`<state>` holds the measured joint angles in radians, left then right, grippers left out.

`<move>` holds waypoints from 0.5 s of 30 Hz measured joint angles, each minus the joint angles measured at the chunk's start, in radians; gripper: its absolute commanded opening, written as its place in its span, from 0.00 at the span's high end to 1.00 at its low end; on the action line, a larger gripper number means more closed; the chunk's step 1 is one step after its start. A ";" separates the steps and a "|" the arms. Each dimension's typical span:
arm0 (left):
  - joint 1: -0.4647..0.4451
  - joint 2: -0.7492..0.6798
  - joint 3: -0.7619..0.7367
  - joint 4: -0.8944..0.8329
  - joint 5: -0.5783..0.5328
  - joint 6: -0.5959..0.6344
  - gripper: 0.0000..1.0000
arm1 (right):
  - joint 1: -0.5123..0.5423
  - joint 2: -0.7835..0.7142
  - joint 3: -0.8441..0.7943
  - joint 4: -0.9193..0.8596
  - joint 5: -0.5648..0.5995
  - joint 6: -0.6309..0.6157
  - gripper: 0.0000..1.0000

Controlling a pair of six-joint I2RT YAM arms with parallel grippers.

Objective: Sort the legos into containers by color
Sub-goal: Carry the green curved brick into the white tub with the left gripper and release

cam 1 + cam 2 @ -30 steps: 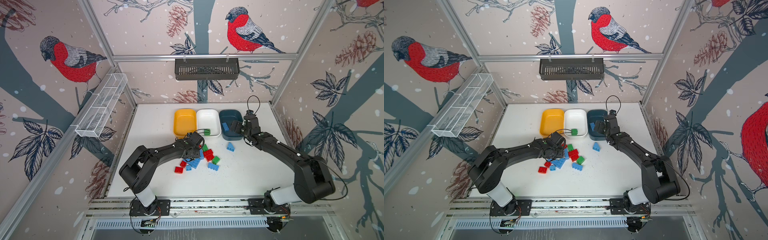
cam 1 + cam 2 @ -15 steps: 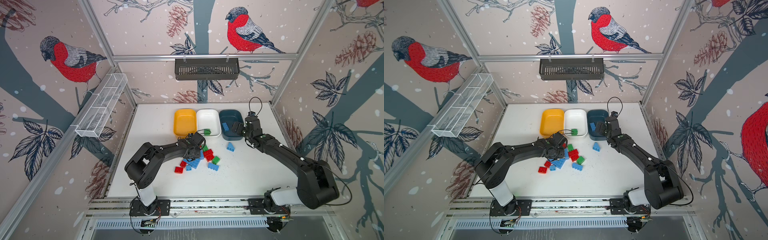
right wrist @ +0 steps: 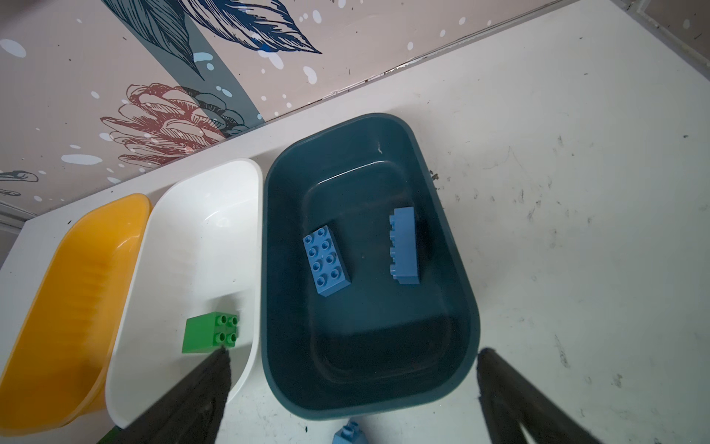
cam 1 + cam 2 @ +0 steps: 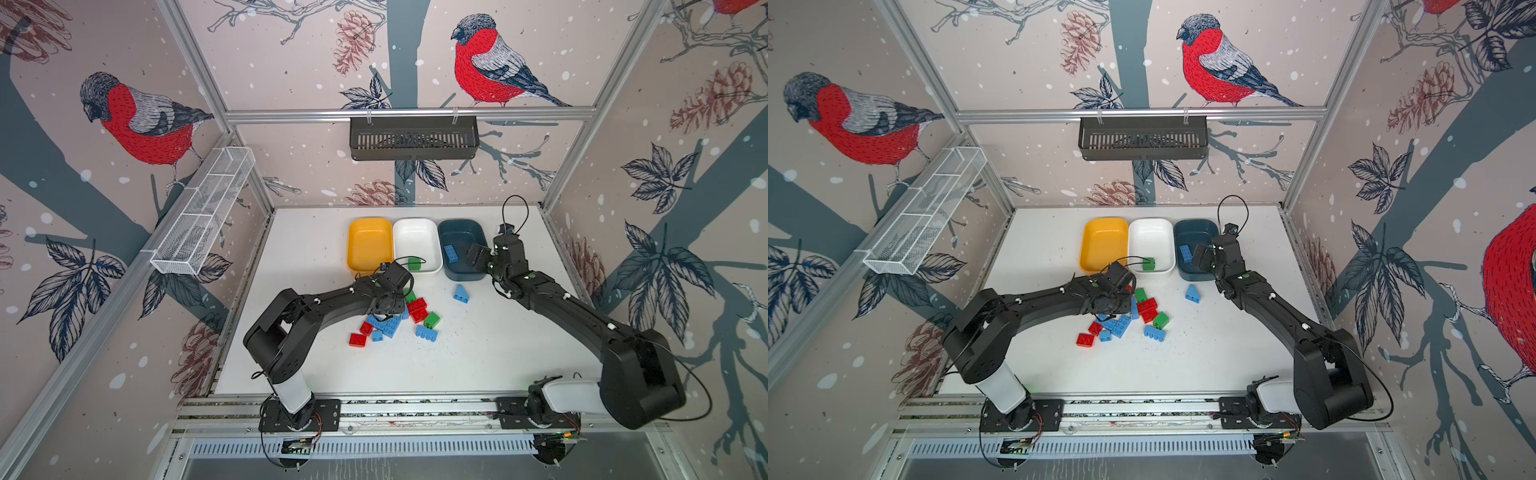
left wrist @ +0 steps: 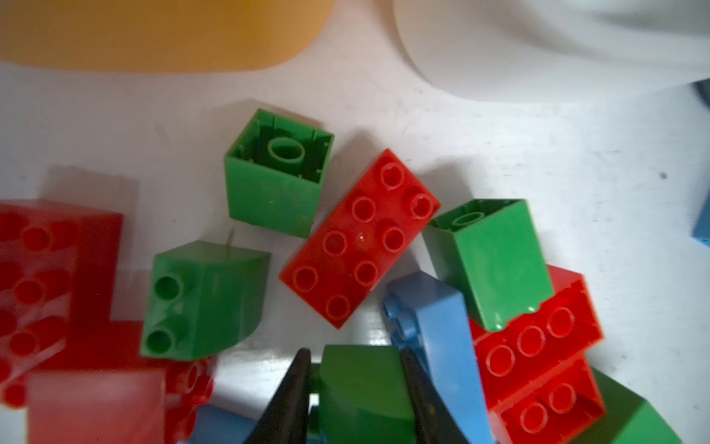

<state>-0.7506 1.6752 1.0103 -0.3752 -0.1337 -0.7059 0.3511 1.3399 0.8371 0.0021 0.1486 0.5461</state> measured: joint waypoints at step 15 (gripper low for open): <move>0.018 0.085 0.312 0.087 -0.085 0.124 0.68 | 0.037 -0.053 -0.047 0.026 -0.042 0.001 0.00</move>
<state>-0.7322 1.7599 1.3228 -0.2886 -0.2188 -0.5816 0.3882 1.2873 0.7902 0.0284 0.1062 0.5472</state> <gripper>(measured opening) 0.357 0.994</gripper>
